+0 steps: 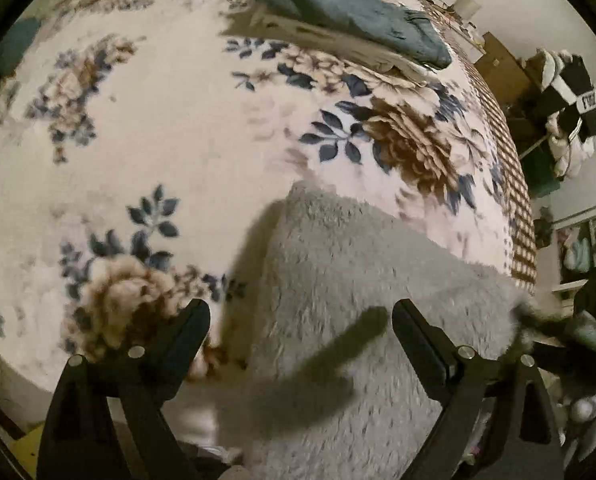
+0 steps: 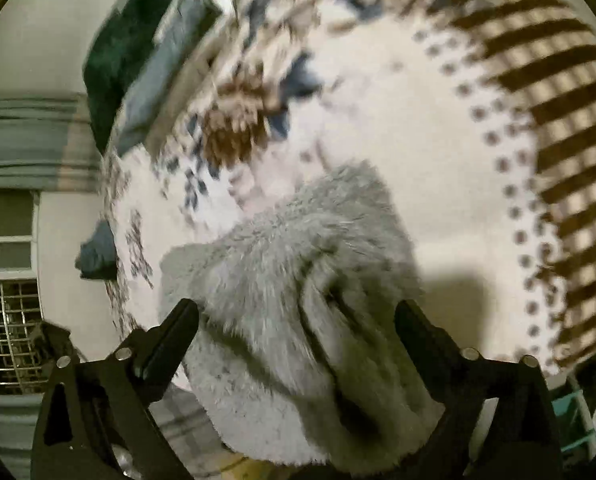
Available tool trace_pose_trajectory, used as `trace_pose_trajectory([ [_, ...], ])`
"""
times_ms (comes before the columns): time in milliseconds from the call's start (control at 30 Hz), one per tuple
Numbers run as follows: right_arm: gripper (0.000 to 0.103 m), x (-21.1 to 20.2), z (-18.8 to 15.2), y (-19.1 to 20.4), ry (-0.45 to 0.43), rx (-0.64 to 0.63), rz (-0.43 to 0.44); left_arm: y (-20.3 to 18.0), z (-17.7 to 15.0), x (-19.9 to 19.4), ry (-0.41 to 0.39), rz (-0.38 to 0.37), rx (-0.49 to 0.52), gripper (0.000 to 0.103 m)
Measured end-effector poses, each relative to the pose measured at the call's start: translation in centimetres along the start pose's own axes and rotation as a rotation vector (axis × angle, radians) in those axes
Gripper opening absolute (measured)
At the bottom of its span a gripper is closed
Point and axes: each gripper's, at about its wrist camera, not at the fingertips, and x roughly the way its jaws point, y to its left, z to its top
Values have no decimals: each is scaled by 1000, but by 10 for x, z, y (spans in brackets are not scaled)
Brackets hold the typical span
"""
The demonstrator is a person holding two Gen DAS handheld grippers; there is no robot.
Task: Fold towel
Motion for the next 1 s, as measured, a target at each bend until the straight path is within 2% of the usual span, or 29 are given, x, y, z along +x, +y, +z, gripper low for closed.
trace_pose_trajectory([
  [33,42,5,2,2,8,-10,-14,-1,2,3,0,-7,0,93],
  [67,23,5,3,6,0,-28,-73,-4,4,4,-2,-20,7,93],
  [167,19,-20,0,2,-95,-24,-85,-16,13,15,6,-46,30,93],
  [267,19,-47,2,-26,-181,38,-168,-27,21,39,48,-72,48,93],
  [333,23,-38,6,-50,-118,98,-194,-34,24,51,66,-56,66,93],
  [367,34,-31,7,-61,-56,136,-179,-37,25,53,69,-52,75,93],
  [400,52,-31,5,-67,-34,162,-158,-39,25,54,71,-54,80,93],
  [467,70,-45,-6,-70,-71,165,-64,-39,25,55,72,-56,76,93],
  [567,79,-58,-30,-83,-91,201,12,-36,25,56,77,-67,60,93],
  [633,80,-47,-45,-100,-46,258,70,-35,25,57,79,-68,53,93],
  [700,80,-22,-58,-116,27,303,91,-36,26,58,79,-66,48,93],
  [733,75,-16,-61,-119,37,312,104,-37,27,59,79,-64,53,93],
  [767,48,-12,-67,-122,28,334,136,-37,27,59,77,-61,59,93],
  [800,32,-15,-70,-122,10,341,150,-37,28,58,76,-60,63,93],
  [867,19,-30,-78,-118,-41,317,146,-36,29,59,83,-70,63,93],
  [933,19,-42,-85,-120,-62,307,105,-35,30,61,93,-79,55,93],
  [1000,18,-40,-88,-132,-41,331,30,-37,31,61,98,-91,56,93],
])
